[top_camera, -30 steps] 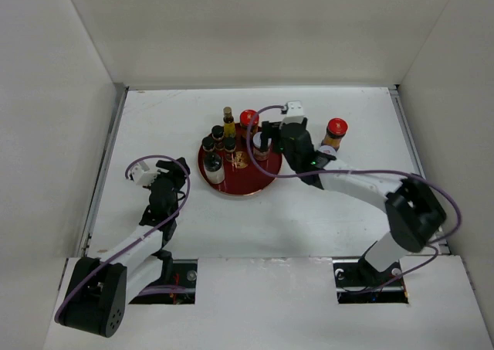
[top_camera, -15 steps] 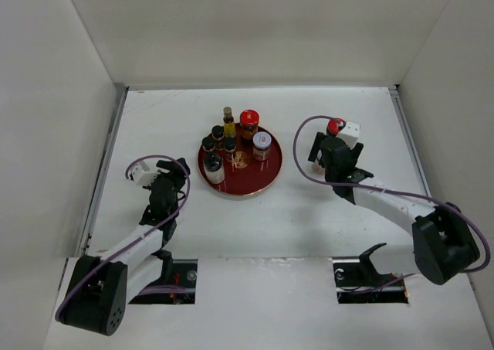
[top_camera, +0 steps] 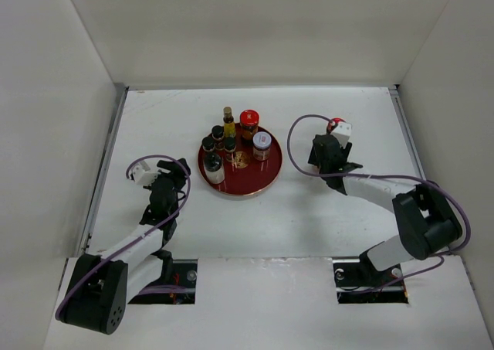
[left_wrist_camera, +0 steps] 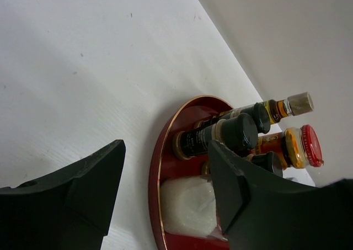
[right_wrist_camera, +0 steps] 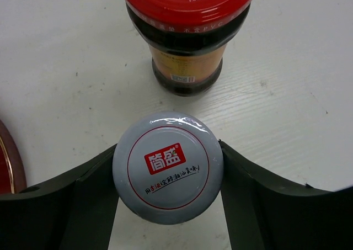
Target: Organize the condiment bottles
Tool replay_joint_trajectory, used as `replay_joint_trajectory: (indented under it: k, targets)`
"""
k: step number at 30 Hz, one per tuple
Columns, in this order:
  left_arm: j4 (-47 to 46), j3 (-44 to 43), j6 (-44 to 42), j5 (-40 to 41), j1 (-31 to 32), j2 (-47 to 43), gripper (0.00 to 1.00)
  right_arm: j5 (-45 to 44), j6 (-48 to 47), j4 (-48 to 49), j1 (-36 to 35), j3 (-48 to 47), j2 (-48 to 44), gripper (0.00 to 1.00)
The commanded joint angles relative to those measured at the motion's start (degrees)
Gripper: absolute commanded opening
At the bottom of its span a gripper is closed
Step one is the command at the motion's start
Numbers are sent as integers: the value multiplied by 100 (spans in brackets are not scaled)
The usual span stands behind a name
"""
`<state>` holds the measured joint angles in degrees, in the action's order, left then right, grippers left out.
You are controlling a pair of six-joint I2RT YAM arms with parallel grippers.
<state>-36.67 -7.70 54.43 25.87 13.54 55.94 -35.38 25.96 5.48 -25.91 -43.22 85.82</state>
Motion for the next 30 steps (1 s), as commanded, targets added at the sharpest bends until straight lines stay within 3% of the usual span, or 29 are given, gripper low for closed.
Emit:
replay_joint_trajectory:
  k: [1, 5, 9, 15, 23, 30]
  targets:
    - [-227, -91, -29, -82, -5, 13, 60, -197, -98, 455, -233, -54, -556, 57]
    - [-227, -91, -29, -47, -5, 4, 60, -330, -451, 60, -936, -353, -1137, 55]
    - [-227, -100, -29, -82, -14, 13, 60, -67, -460, -117, -1639, -757, -1138, 54]
    - [-236, -100, -29, -90, -5, 66, 60, 443, -565, 251, -2431, -1609, -199, 55]
    - [-236, -91, -38, -91, -23, 13, 60, 910, -679, 621, -2853, -2734, 1339, 56]
    - [-236, -100, -3, -108, 4, 83, 60, 989, -697, 639, -2976, -3060, 2131, 61]
